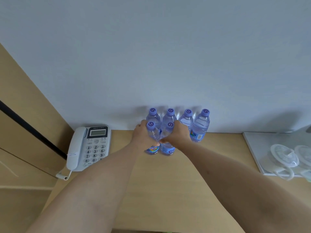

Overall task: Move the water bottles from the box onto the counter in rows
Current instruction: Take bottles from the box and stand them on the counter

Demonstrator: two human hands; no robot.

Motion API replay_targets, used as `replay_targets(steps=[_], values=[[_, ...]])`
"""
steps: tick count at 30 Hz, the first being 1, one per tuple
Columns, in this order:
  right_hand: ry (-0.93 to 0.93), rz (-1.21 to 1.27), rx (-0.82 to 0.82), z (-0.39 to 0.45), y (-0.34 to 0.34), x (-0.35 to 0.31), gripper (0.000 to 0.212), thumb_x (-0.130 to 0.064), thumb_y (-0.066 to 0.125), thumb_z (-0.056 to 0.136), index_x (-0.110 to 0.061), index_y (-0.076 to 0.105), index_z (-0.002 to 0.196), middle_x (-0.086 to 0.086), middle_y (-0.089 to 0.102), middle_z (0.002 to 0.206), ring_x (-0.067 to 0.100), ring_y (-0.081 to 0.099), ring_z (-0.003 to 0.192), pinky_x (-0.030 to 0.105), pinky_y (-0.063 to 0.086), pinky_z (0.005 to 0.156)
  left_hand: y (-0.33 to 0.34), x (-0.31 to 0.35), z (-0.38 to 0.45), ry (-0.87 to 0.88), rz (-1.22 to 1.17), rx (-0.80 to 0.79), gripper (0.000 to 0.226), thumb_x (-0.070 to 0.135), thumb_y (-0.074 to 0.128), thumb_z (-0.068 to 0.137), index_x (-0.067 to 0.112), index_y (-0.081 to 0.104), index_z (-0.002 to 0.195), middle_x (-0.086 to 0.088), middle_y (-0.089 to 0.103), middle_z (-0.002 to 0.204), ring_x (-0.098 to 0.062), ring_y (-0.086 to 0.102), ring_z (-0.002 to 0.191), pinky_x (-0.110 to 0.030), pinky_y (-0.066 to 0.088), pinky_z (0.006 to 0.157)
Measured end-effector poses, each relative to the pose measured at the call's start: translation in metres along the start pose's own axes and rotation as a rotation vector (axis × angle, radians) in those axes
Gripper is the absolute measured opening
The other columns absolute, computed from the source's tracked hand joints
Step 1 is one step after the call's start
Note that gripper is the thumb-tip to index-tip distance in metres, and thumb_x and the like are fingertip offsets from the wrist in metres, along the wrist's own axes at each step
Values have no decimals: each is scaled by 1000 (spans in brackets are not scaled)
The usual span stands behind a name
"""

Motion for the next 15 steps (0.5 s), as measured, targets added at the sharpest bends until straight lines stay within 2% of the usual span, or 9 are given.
replay_targets(steps=[5,8,12,15], values=[[-5,-22,12,-16,-10,0,78,-33,90,55,-11,46,115,4,55,106,23,54,96,32,45,71,-12,10,-7,45,-7,-23,77,26,85,59,16,45,124,-7,55,115,-19,53,92,-24,39,71],[-26,-42,44,-31,-23,-4,79,-33,88,59,-11,45,123,4,54,111,24,55,100,34,49,79,-28,20,-13,96,19,12,73,26,78,69,16,43,132,-12,53,120,-26,55,102,-24,38,76],[-50,-68,95,-56,-43,-14,77,-35,87,60,-16,48,123,2,52,110,22,56,97,30,46,75,-49,34,-27,169,42,29,78,27,79,67,25,41,136,-7,47,125,-25,52,111,-27,41,80],[-69,-99,137,-78,-57,-19,73,-33,84,61,-19,49,122,1,53,108,22,56,100,34,50,79,-60,50,-42,259,34,37,78,28,82,63,25,46,133,-2,48,128,-21,50,114,-26,41,82]])
Point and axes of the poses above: each hand's wrist, its own z-axis towards the middle knuckle, its own y-axis out of the palm, x = y × z, the point moved 6 cm from there along z, towards the middle knuckle
